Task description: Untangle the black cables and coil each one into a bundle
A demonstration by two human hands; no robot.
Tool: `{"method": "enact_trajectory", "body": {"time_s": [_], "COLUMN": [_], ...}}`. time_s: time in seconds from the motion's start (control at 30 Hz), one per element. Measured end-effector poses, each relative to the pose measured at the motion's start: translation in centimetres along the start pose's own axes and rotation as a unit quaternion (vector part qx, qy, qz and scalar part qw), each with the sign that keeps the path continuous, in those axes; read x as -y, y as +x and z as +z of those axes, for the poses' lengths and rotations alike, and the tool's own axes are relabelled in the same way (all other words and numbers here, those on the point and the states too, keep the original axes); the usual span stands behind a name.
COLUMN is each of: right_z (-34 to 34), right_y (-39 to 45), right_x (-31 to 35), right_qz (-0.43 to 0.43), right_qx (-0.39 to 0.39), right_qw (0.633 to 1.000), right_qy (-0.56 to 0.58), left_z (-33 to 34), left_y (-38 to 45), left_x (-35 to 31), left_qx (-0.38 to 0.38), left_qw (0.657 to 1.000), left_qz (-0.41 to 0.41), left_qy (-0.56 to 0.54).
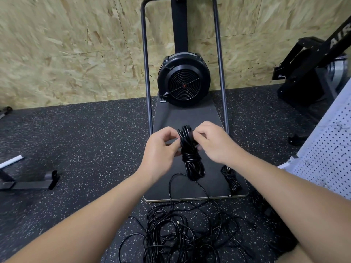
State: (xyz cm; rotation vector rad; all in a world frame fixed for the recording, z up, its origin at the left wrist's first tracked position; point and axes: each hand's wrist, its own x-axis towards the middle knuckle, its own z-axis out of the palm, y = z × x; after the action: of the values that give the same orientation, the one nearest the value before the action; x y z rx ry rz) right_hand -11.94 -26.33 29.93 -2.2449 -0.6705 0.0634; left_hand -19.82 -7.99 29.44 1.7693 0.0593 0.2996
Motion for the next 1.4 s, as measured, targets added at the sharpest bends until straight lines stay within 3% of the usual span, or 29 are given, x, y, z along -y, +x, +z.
{"method": "enact_trajectory", "body": {"time_s": [0.07,0.2,0.37,0.57,0.73,0.87,1.0,1.17,1.4], "right_z": [0.6,1.3,3.1,2.1,1.9,1.6,2.0,2.0,1.8], "right_y": [-0.1,-0.4,-0.9,-1.0,-0.1,0.2,0.3,0.3,-0.1], "right_x": [0.4,0.9,1.5,1.7,1.7,1.3,0.9,1.0,2.3], "right_qz": [0.058,0.132,0.090,0.034,0.022,0.033,0.072,0.088,0.060], "right_qx": [-0.033,-0.003,-0.005,-0.033,-0.103,-0.085,-0.063,-0.039,-0.017], "right_qw": [0.996,0.967,0.984,0.995,0.990,0.984,0.963,0.940,0.951], "right_qy": [0.059,0.217,0.156,0.084,0.094,0.150,0.250,0.327,0.303], "left_z": [0.1,0.2,0.9,0.7,0.0,0.3,1.1,1.3,1.9], "left_y": [0.4,0.9,0.4,0.5,1.5,1.0,0.6,0.0,-0.6], "left_x": [0.5,1.3,1.1,0.3,-0.5,-0.8,-0.4,0.0,0.3], "left_qx": [-0.027,-0.069,-0.089,-0.079,-0.075,-0.083,-0.042,0.018,0.046], "left_qw": [1.000,0.997,0.984,0.978,0.966,0.953,0.998,0.999,0.981], "left_qz": [-0.007,-0.029,0.021,0.076,0.120,0.135,0.022,-0.023,-0.093], "left_qy": [0.008,0.018,0.155,0.179,0.214,0.259,0.043,-0.023,-0.166]}}
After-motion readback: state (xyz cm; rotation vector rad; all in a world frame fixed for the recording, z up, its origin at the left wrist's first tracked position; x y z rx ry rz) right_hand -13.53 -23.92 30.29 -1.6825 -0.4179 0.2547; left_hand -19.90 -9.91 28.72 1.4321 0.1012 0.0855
